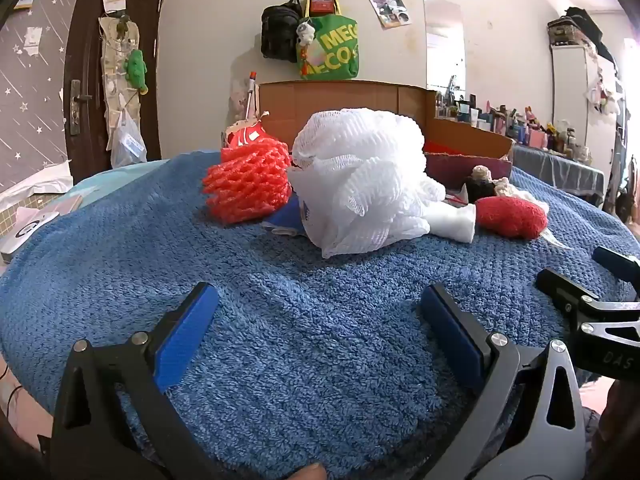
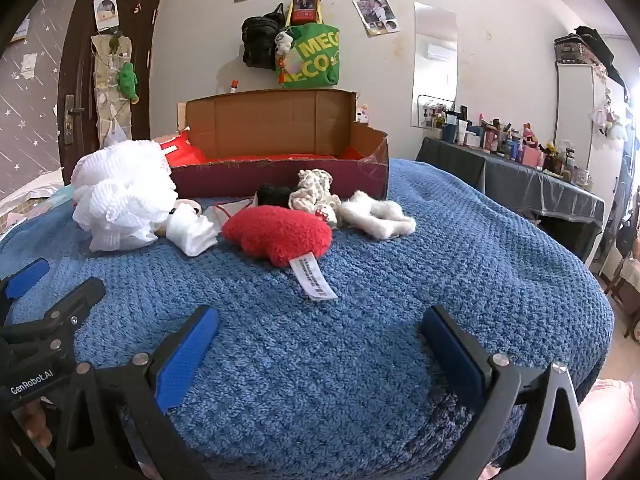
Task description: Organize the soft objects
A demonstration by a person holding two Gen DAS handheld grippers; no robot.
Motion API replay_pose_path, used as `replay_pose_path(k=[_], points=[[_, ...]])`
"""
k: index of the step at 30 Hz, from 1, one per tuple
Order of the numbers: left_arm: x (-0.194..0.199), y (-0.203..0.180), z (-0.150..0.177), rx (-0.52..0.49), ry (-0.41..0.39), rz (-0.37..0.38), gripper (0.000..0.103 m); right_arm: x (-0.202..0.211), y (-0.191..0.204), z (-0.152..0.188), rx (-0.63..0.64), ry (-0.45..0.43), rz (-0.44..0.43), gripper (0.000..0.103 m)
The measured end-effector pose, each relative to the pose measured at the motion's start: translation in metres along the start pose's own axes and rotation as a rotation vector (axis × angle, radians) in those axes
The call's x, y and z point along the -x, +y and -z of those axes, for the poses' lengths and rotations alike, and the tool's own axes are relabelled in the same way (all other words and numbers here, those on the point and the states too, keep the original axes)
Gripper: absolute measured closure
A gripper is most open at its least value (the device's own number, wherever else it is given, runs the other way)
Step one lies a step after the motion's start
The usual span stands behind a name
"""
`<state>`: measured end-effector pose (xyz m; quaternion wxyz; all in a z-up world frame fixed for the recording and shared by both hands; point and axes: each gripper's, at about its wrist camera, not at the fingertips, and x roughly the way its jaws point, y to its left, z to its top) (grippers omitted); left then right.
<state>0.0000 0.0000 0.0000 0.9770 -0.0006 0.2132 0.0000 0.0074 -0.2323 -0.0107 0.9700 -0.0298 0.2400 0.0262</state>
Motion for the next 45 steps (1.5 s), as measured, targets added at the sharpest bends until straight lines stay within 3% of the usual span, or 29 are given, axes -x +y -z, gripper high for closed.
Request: replay_pose_path(k=[45], points=[[-0.0002, 0.0, 0.0, 0.002, 0.007, 0.001, 0.0, -0.0005, 0.0007, 0.0006, 0.001, 0.005, 0.001, 0.0]])
